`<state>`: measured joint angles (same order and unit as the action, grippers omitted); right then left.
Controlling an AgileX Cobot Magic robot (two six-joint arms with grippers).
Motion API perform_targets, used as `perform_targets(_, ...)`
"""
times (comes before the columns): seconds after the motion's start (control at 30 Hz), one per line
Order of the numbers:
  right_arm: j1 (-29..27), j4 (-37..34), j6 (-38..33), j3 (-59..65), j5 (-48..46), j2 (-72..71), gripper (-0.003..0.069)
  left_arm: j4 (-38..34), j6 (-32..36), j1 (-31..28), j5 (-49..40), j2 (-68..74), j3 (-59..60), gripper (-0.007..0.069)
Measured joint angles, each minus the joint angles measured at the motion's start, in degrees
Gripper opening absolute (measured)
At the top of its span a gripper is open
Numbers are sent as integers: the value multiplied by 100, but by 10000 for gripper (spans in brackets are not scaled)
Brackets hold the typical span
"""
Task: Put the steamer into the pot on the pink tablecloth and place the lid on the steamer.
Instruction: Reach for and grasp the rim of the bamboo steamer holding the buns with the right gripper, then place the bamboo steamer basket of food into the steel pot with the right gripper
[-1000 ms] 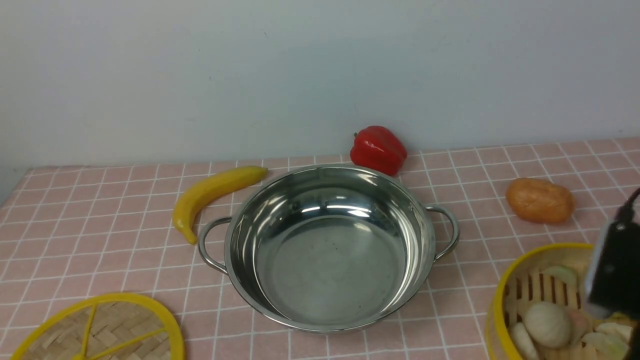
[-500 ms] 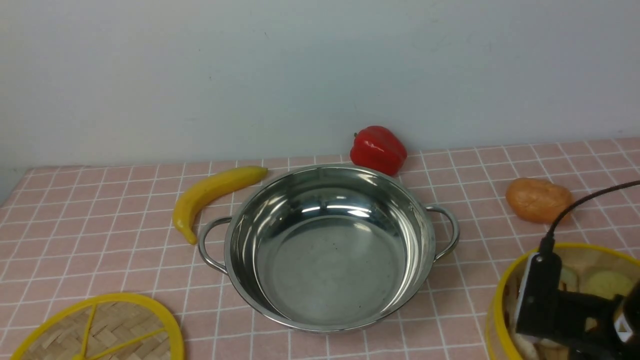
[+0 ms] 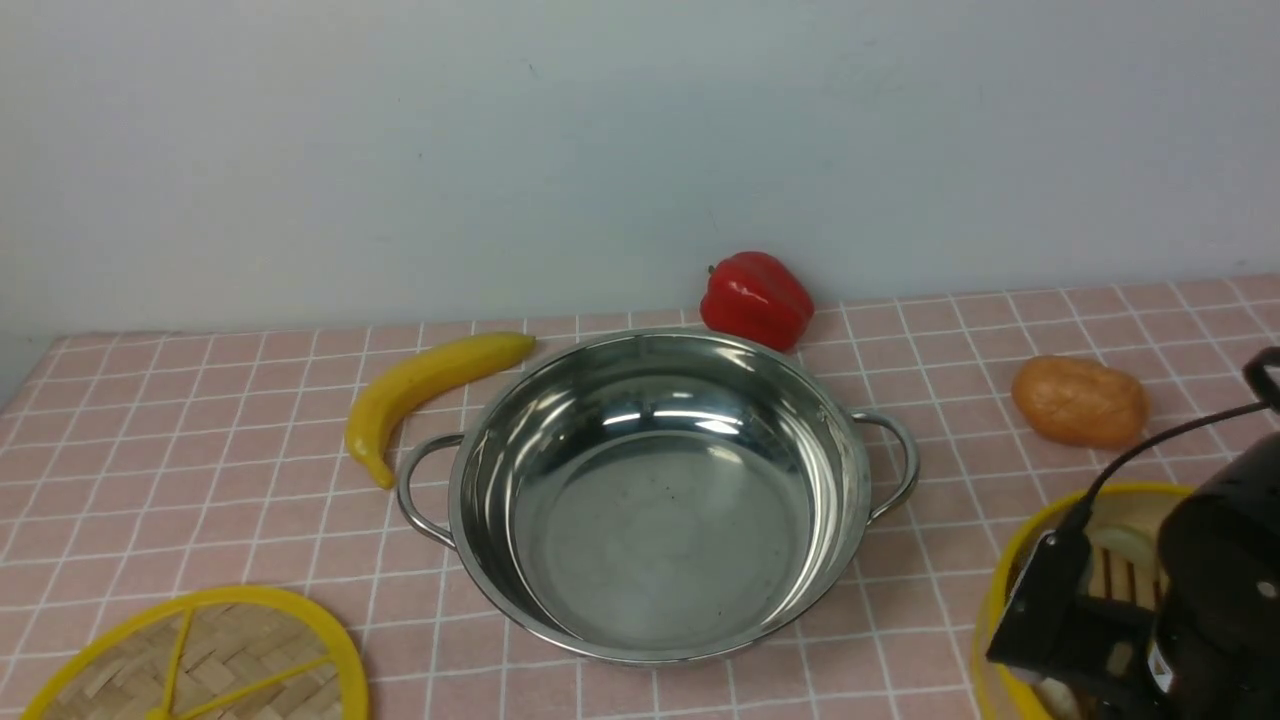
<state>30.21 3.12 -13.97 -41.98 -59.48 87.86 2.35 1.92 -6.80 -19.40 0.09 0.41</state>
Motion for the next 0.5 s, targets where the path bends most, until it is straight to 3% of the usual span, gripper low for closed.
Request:
perform_targets(0.03, 6, 22, 22, 0, 12, 0, 66, 0, 0, 0, 0, 0, 0, 243)
perform_targets(0.27, 18, 51, 331, -30, -7, -514, 65, 0, 0, 0, 0, 0, 0, 243)
perform_targets(0.5, 18, 174, 314, -581, -869, -1403, 68, 0, 0, 0, 0, 0, 0, 243)
